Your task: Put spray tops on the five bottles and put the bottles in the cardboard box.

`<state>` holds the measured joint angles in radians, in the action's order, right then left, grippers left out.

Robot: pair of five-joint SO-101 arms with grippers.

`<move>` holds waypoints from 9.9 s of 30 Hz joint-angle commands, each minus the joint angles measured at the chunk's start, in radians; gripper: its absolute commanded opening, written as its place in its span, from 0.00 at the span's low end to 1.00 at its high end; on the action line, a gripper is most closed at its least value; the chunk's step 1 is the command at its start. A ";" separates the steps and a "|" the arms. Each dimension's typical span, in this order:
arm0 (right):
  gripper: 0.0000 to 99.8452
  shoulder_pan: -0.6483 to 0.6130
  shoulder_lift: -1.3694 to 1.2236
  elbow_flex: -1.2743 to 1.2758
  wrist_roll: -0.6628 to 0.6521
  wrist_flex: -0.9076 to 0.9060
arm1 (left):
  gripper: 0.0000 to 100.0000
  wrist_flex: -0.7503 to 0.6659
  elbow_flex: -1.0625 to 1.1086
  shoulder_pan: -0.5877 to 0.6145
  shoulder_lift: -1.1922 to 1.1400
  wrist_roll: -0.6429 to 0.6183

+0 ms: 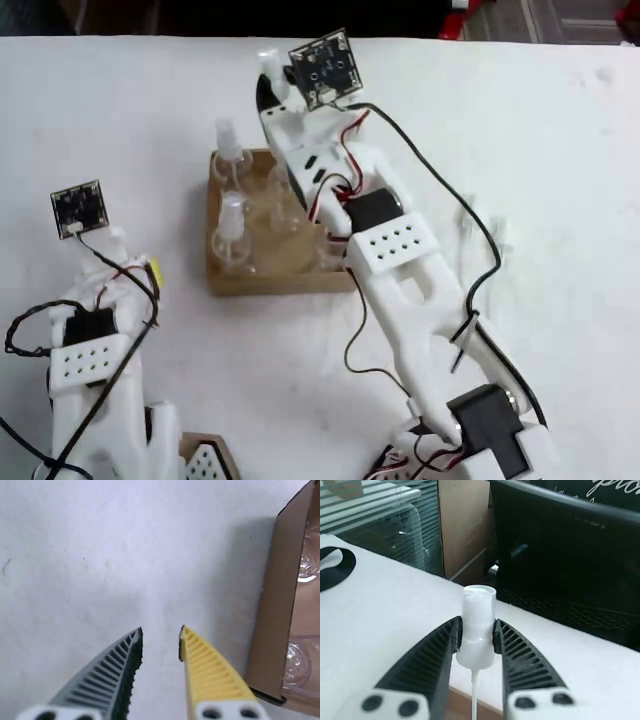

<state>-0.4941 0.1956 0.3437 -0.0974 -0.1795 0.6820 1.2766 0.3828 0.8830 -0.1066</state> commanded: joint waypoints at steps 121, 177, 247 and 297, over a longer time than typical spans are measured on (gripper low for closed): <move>0.02 -0.013 0.222 0.488 -0.069 0.248 | 0.12 -0.031 -0.005 -0.013 0.012 0.009; 0.02 -0.044 0.140 0.591 0.221 0.443 | 0.12 -0.031 -0.005 -0.012 0.012 0.009; 0.17 -0.074 0.125 0.446 0.284 0.170 | 0.12 -0.031 -0.005 -0.013 0.012 0.009; 0.02 0.038 0.163 0.213 0.282 -0.225 | 0.12 -0.031 -0.005 -0.012 0.012 0.009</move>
<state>-0.4434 0.3521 0.6107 0.2002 -0.4005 0.6820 1.2766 0.3828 0.8830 -0.1066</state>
